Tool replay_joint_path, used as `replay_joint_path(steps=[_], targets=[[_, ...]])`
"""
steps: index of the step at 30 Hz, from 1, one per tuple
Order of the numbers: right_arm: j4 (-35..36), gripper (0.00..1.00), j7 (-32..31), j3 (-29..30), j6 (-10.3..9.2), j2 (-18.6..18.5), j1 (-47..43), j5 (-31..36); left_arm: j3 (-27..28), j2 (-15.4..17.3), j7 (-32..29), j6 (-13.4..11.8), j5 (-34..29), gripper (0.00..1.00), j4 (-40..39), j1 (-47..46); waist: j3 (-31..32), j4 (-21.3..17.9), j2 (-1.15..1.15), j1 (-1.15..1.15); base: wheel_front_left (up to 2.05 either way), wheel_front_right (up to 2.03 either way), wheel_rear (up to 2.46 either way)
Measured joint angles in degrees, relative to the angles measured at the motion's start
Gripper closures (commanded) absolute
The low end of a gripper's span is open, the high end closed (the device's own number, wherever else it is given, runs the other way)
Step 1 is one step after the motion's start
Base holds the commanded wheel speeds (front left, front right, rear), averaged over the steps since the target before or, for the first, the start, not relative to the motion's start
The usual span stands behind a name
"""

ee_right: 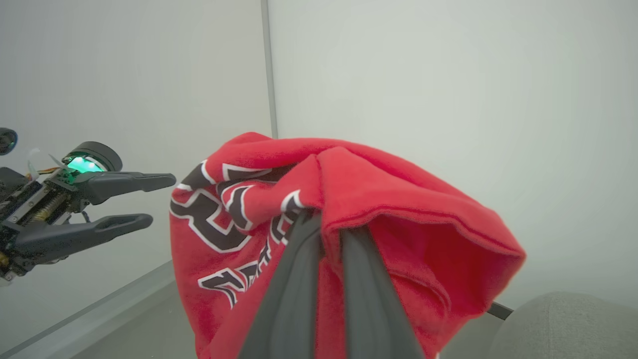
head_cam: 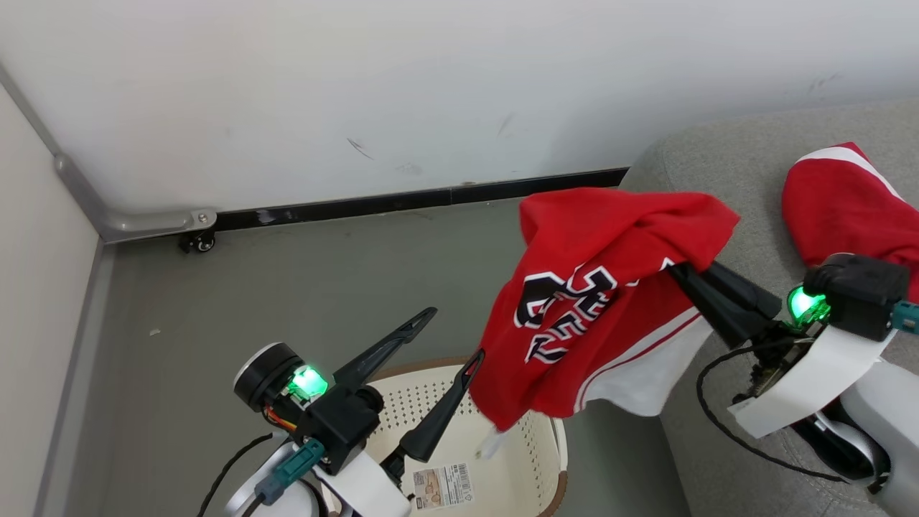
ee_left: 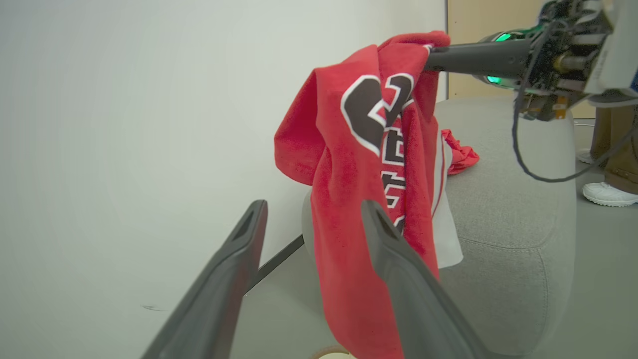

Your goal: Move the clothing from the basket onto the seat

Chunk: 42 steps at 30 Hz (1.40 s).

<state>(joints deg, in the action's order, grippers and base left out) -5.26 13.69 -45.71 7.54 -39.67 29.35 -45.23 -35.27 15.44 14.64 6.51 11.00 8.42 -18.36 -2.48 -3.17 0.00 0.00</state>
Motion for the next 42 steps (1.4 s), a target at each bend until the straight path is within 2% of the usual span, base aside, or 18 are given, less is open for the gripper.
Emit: replay_joint_path(steps=[4, 15, 24, 30, 38, 42], targets=[[-1.0, 1.0, 0.4, 3.6, 0.0, -0.2, -0.6, -0.2, 1.7, 0.0, 0.0, -0.5, 1.1, 0.0, 0.7, 1.1, -0.1, -0.6, 0.0, 0.0, 0.0, 0.0, 0.0], [-2.2, 1.0, 0.5, 14.3, -0.04, 0.4, -8.6, 0.4, 6.4, -1.9, 0.0, -4.0, 2.5, 0.0, 0.7, 2.0, 0.3, -3.1, 0.0, 0.0, 0.0, 0.0, 0.0], [-1.3, 1.0, 0.5, 23.9, -0.04, 4.0, -16.4, 3.1, 8.5, -3.8, 0.0, -5.1, 3.0, 0.0, 0.7, 2.2, 0.9, -6.4, 0.0, 0.0, 0.0, 0.0, 0.0], [0.5, 1.0, 0.5, 28.2, -0.04, 7.3, -22.5, 5.2, 9.5, -4.9, 0.0, -5.5, 3.0, 0.0, 0.7, 3.3, 1.3, -9.4, 0.0, 0.0, 0.0, 0.0, 0.0], [2.9, 1.0, 0.5, 30.0, -0.04, 9.3, -25.9, 7.9, 10.9, -5.0, 0.0, -6.1, 3.0, 0.0, 0.7, 4.5, 1.5, -12.7, 0.0, 0.0, 0.0, 0.0, 0.0], [3.1, 1.0, 0.5, 33.0, -0.04, 11.4, -26.1, 8.0, 11.9, -4.9, 0.0, -6.5, 2.9, 0.0, 0.4, 5.6, 1.5, -14.1, 0.0, 0.0, 0.0, 0.0, 0.0]])
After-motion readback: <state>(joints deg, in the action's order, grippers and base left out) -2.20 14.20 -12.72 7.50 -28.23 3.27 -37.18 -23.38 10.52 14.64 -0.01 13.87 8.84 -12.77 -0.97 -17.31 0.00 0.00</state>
